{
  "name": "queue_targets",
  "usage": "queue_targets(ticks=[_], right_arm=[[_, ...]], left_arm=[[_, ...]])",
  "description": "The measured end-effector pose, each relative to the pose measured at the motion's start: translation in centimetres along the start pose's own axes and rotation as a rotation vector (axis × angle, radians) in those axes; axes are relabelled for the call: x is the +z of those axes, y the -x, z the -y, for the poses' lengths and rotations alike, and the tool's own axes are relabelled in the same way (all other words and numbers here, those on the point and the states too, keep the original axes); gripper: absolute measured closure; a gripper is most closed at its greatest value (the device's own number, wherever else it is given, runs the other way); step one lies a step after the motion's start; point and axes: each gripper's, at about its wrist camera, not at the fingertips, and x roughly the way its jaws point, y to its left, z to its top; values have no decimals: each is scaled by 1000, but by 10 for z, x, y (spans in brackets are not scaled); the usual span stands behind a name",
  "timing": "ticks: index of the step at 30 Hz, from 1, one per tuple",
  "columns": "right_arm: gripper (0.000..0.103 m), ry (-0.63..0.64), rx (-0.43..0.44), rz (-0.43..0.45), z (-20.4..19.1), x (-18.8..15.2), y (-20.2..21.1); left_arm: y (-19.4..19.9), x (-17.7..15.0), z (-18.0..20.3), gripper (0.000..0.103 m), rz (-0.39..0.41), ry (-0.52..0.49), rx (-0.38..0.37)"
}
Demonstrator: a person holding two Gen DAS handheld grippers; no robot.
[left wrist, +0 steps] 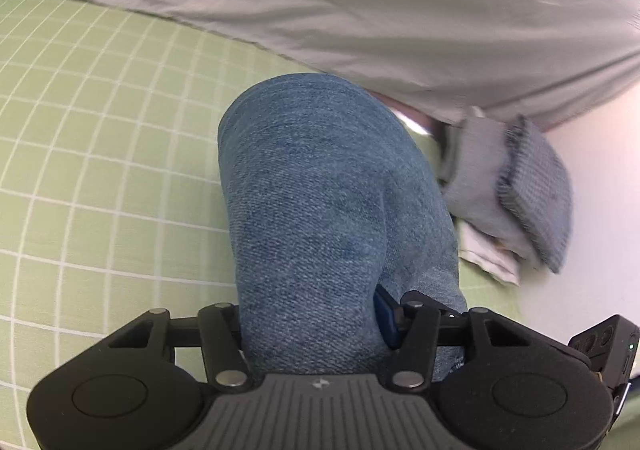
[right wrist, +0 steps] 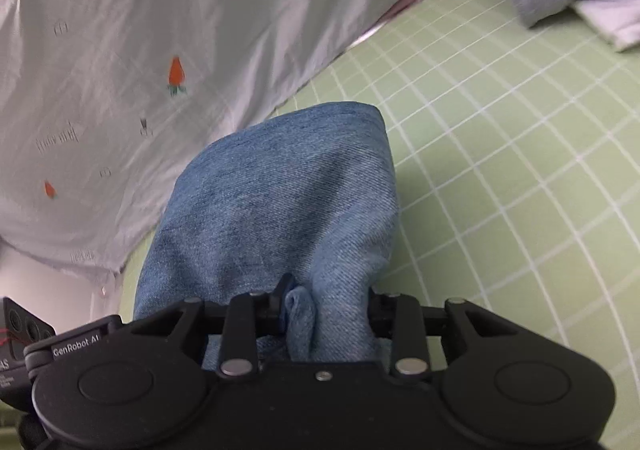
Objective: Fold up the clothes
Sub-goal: 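Grasp the folded jeans bundle with both grippers and lift it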
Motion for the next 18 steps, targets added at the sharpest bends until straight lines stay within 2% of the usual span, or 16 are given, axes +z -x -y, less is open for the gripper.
queue_targets(ticks=[5,11,14,18], right_arm=[[71,-7,-44,133,2,-10,72],[71,-33,-96,249,25,-6,144],[71,-57,-113,310,43,5,173],[71,-44,-116,386,77,50,214]], left_arm=[[9,-16,47,48,-4,-95,-106],[-3,-33,119,48,-34,-177,-179],[-21,-36,161,48,-32,-219,-225],[-53,-31,233,48,-3,-237,-285]])
